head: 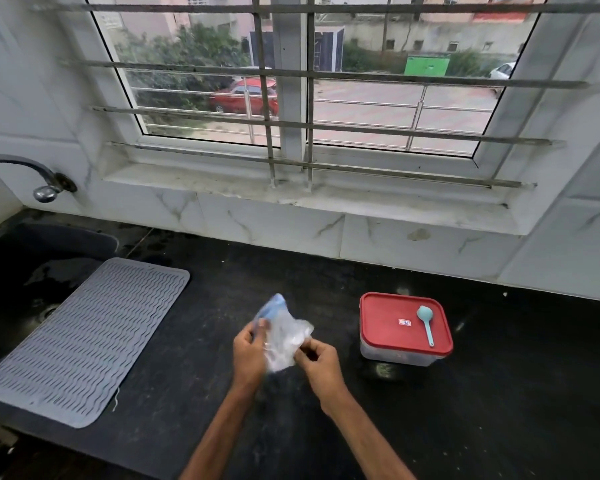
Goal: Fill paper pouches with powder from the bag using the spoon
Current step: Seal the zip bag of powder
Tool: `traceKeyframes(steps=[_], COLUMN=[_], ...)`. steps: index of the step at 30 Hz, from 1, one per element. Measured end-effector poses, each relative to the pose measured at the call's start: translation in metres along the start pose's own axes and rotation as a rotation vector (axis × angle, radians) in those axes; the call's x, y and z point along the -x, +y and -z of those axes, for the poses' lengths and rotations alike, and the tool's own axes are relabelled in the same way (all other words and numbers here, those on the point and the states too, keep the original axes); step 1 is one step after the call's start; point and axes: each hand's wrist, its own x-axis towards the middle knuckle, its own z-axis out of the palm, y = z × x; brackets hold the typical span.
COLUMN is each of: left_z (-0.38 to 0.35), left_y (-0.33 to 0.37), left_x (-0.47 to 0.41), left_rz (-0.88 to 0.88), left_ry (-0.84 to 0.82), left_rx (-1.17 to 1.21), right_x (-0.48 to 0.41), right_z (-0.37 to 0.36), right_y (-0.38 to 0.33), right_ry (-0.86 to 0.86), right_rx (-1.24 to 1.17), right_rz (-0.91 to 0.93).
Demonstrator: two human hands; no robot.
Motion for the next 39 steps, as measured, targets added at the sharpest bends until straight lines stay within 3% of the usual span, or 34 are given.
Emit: traceKeyframes(steps=[3,5,7,9,12,16,19,22,28,33,37,39], left_z=[0.021,0.024,0.02,0.02,0.023,0.016,0.018,0.015,0.002,-0.007,-0.002,0.004], left_y=[0.001,0.0,0.0,0.001,0.002,-0.003,-0.008,-0.013,-0.024,-0.022,-0.033,-0.041], left_x=[-0.022,-0.025,-0.024,-0.025,-0.029,-0.027,-0.03,-0.034,-0.04,-0.043,-0.052,-0.061], left_rz=[-0.013,-0.031,-0.03,-0.022,0.002,-0.003,-0.023,-0.047,0.016,-0.069,-0.117,-0.172], left_ry=[0.28,0.336,0.319,0.236,0.098,-0.019,0.029,0.118,0.03,0.091,0.102,0.097], left_rx=[0.018,-0.028,0.002,0.051,0.042,-0.003,-0.029,-0.059,-0.046,-0.172,-0.336,-0.562], right_x=[0.001,0.006,0.011,0.013,0.006,0.002,0.001,0.002,0.003,-0.009,-0.007,0.003], right_z=[0.017,0.019,0.018,0.02,0.028,0.029,0.031,0.033,0.043,0.036,0.03,0.021], right_y=[0.009,0.017,0.019,0.013,0.007,-0.001,0.005,0.015,0.011,0.016,0.014,0.013], right_ry=[0.105,0.057,-0.064,-0.15,-0.139,-0.167,-0.109,-0.014,0.014,0.267,0.351,0.284], right_rx=[0.138,0.25,0.263,0.131,0.029,0.008,-0.038,0.08,-0.108,-0.078,0.282,0.57], right_rz=[0.081,0.209,0.245,0.132,-0.044,-0.069,-0.086,-0.066,-0.032,-0.076,-0.141,-0.144])
